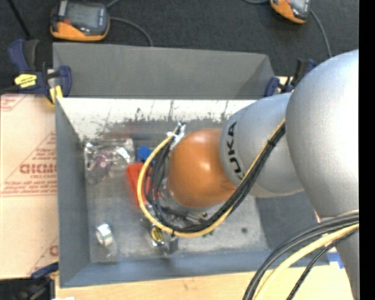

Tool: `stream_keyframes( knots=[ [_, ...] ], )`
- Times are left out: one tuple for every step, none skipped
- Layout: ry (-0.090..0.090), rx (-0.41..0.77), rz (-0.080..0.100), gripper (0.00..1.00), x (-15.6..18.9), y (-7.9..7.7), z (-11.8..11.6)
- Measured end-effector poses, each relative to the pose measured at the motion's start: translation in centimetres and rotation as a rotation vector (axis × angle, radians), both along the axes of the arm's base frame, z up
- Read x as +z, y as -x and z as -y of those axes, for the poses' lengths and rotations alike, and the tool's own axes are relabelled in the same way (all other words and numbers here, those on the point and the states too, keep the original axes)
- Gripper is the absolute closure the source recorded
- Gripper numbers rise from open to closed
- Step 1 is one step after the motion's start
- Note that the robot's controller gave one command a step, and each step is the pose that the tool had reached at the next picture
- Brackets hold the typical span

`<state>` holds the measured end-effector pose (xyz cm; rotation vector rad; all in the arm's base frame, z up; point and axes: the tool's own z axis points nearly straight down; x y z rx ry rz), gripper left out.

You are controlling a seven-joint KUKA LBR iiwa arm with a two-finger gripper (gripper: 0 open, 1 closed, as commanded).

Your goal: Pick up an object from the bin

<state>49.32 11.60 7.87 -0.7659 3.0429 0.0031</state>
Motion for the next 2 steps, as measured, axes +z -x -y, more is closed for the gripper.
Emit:
stream_keyframes(
  knots=[
    [0.002, 0.010, 0.006, 1.00, 10.8, -0.1, 0.9],
    [0.001, -0.015, 0.011, 1.00, 18.2, -4.4, 1.5]
  ],
)
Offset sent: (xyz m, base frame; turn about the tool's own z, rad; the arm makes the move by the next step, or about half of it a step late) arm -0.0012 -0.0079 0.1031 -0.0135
